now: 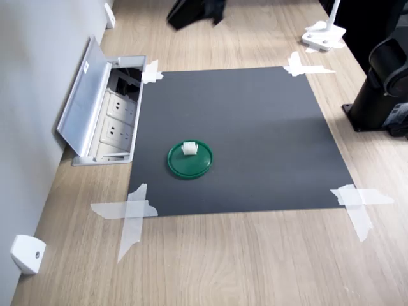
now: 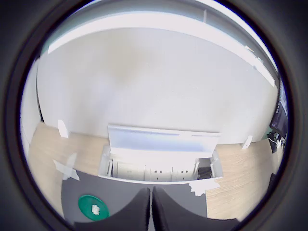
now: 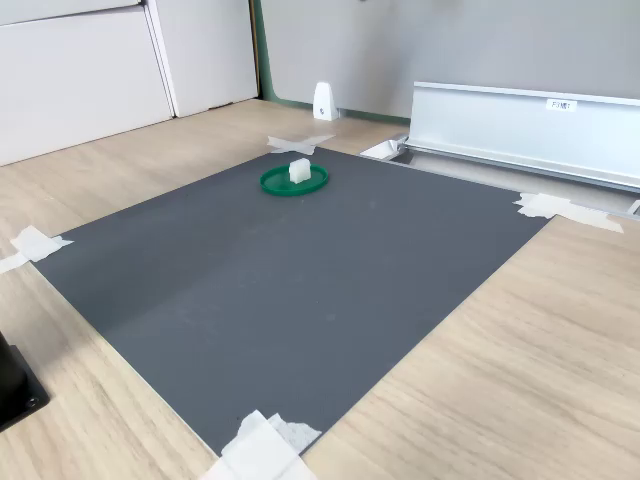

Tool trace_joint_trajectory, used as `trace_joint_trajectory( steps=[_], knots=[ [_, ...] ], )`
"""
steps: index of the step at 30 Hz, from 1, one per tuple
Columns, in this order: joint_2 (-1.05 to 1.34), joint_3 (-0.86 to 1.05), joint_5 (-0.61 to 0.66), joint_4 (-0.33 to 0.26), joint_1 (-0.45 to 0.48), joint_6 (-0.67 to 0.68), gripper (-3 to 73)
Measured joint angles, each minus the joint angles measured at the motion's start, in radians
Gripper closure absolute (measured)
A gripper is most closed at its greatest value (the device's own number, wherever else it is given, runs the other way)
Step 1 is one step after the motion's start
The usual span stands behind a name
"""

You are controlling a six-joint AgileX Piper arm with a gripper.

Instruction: Grasp a white terminal and put it on the green lid.

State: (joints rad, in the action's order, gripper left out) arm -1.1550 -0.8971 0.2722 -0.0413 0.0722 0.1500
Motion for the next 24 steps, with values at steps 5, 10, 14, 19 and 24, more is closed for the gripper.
trace_joint_trajectory(
  steps=[5,10,14,19,24],
  knots=[
    [0.254,0.213,-0.083,-0.005,0.000,-0.001,70.2],
    [0.543,0.469,-0.146,-0.007,0.000,-0.002,70.2],
    [0.756,0.635,-0.146,-0.007,0.000,-0.002,70.2],
    [0.993,0.751,-0.142,-0.008,0.000,-0.002,70.2],
    [1.117,0.809,-0.115,-0.009,0.000,-0.005,70.2]
  ],
)
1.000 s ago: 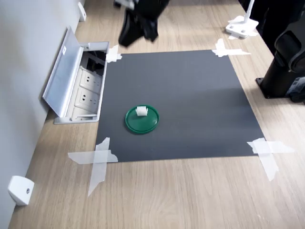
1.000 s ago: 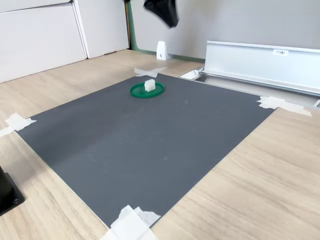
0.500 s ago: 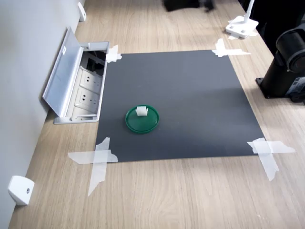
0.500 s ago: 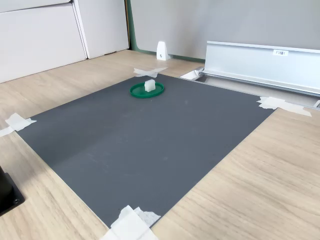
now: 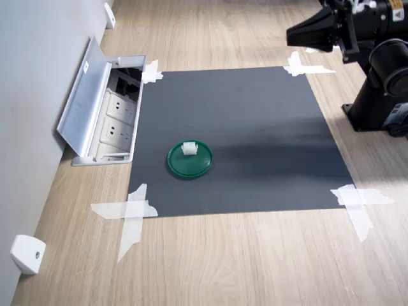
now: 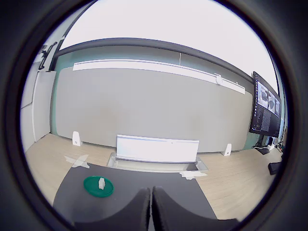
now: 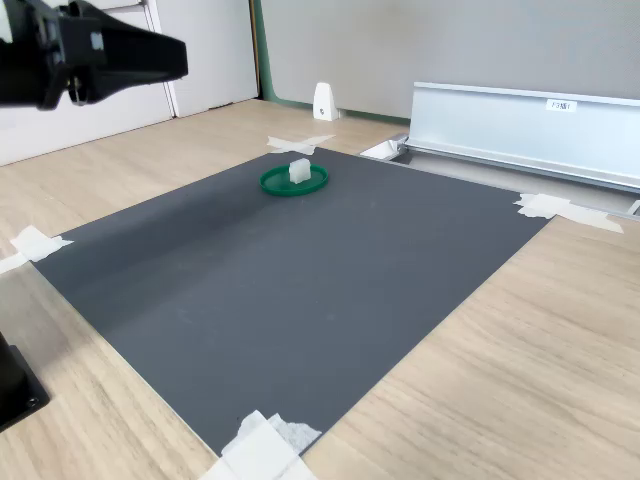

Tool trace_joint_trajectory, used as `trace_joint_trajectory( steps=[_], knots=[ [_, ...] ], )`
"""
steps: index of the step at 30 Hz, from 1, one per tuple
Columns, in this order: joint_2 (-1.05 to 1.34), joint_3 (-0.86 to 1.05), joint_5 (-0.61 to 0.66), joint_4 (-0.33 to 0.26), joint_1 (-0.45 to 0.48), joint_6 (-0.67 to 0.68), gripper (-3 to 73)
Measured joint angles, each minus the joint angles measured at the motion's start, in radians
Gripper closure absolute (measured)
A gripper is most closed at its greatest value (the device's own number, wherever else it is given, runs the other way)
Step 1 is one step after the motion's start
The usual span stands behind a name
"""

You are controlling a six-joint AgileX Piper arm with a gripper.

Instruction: Grasp a white terminal and put it on the green lid.

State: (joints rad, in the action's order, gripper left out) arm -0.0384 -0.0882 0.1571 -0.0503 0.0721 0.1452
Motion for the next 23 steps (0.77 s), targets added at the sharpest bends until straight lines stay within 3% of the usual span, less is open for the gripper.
trace_joint_trajectory(
  steps=[23],
  knots=[
    [0.027,0.010,0.050,0.000,0.000,-0.006,70.3]
  ],
)
